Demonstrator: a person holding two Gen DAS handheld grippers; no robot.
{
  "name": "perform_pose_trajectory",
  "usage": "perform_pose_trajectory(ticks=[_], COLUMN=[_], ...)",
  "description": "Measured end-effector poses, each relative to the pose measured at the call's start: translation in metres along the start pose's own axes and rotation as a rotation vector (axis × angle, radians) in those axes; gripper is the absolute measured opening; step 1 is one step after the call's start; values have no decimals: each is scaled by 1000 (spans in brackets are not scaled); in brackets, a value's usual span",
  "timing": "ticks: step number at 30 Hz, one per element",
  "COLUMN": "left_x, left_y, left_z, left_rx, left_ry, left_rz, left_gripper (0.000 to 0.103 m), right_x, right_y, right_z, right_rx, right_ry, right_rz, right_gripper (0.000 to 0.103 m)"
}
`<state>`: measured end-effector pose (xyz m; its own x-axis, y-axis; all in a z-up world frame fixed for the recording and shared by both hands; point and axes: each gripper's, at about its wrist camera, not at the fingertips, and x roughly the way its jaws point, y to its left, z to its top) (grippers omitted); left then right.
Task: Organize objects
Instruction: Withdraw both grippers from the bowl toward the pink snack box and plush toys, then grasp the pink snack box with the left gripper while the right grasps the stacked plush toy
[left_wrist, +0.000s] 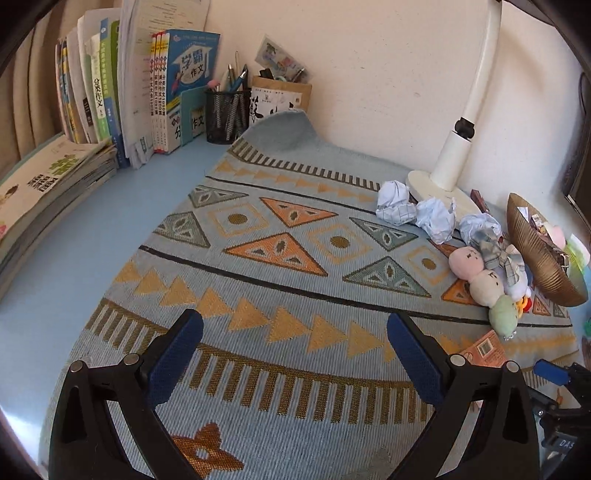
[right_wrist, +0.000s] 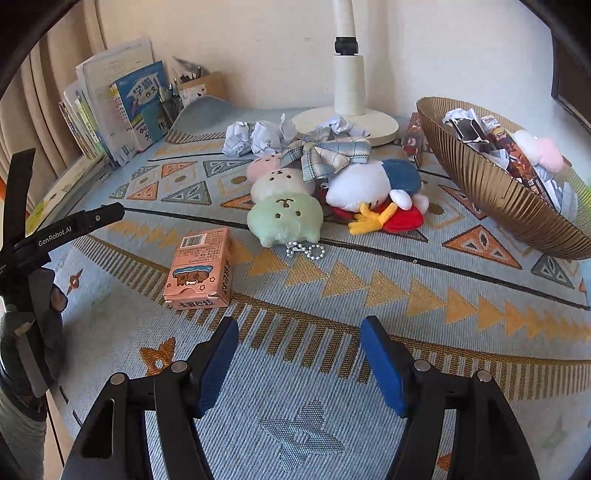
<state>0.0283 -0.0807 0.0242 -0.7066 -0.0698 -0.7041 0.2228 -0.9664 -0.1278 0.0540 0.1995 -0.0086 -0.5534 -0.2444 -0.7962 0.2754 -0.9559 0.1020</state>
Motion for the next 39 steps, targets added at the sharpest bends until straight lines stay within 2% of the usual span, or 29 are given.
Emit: perform_pose_trajectory(ticks=[6, 7, 10, 16, 23, 34, 36, 39], left_x=[23, 23, 25, 28, 27, 27, 25, 9], left_y=[-1, -3, -10, -18, -17, -16, -15, -20], left_z=[-2, -2, -3, -5, -5, -5, -5, -8], left_rx=[-9, -3, 28, 72, 71, 73, 81, 115], left_ry=[135, 135, 151, 173, 173, 176, 182, 164], left_rz=[18, 22, 52, 98, 96, 94, 77, -7], left_gripper=[101, 102, 102, 102, 102, 102, 102, 102], right_x=[-2, -1, 0, 1, 2, -1, -10, -23], right_y=[4, 3, 1, 3, 6, 0, -11, -34], right_z=[-1, -1, -1, 1, 2, 1, 2, 0], right_rx=[-9, -6, 4, 0, -11, 17, 79, 183], right_ry=[5, 11, 19, 24, 34, 18, -34, -92], right_rz=[-39, -46, -41, -42, -42, -55, -59, 14], right_gripper=[86, 91, 94, 96, 102, 103, 103, 103])
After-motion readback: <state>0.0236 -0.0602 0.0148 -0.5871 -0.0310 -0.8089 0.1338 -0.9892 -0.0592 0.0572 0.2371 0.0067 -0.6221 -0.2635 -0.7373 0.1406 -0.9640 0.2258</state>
